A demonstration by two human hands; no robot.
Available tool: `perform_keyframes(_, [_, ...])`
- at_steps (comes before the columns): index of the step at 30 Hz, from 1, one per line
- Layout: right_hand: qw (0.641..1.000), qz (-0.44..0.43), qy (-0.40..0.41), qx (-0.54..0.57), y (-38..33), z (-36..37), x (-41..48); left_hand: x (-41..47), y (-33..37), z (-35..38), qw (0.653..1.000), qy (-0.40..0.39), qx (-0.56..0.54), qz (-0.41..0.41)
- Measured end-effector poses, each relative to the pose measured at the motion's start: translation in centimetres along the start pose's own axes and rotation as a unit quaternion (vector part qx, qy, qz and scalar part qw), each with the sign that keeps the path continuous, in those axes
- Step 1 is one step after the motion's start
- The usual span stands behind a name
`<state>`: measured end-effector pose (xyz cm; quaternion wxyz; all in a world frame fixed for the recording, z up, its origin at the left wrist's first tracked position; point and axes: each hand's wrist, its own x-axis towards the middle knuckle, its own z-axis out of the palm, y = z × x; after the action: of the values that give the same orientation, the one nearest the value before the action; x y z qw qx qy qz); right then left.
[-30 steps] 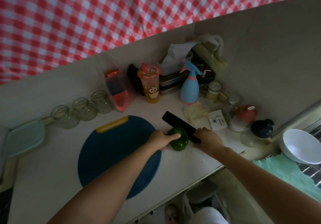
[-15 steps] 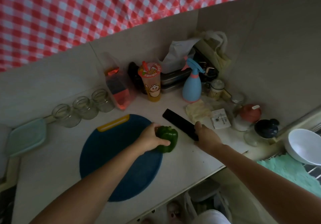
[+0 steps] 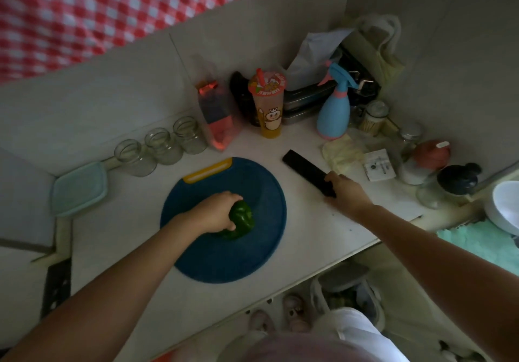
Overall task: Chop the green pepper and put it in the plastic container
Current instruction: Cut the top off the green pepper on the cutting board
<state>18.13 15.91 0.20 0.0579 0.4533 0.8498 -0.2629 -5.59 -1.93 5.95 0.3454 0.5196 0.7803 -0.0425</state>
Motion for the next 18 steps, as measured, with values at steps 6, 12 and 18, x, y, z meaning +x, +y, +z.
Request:
perform_keyframes(6, [0.998, 0.045, 0.026, 0.029, -1.4, 0.6, -0.2, -0.1, 1.1, 2.4, 1.0, -0.01, -0.008, 0.024])
perform_keyframes(12, [0.996, 0.055, 0.065, 0.031, -2.3, 1.8, -0.6, 1.1, 1.6, 5.7, 0.984, 0.15, 0.096, -0.009])
perform_keyframes(18, [0.995, -0.065, 0.08, 0.004, -4.0, 2.2, -2.9, 1.7, -2.6, 5.0, 0.945, 0.249, -0.214, -0.003])
